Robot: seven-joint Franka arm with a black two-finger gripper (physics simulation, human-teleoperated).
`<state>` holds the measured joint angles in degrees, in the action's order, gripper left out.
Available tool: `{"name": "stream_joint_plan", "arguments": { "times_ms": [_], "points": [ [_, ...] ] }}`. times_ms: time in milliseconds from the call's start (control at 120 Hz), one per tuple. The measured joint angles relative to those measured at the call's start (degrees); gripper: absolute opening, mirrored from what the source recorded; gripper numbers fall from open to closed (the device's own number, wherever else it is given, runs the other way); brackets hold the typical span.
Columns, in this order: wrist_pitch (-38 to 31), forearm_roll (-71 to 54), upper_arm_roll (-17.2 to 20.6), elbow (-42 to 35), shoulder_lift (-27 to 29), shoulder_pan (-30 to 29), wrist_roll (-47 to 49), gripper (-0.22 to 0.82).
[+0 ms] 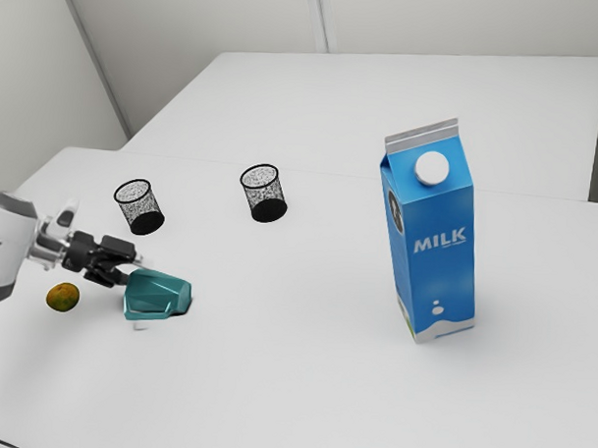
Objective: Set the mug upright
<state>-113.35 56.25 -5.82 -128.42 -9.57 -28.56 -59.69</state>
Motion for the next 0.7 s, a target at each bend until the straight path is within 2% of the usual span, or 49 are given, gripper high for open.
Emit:
{"name": "stream_joint_plan", "arguments": {
  "times_ms": [392, 467, 700],
  "points": [
    [5.09, 0.99, -0.01, -0.19, -0.83, 0.0, -2.41, 0.55],
    [5.68, 0.94, 0.01, -0.19, -1.01, 0.06, -2.43, 0.46],
    [6.61, 0.9, 0.11, -0.19, -0.77, 0.07, -2.52, 0.09]
  ]
}}
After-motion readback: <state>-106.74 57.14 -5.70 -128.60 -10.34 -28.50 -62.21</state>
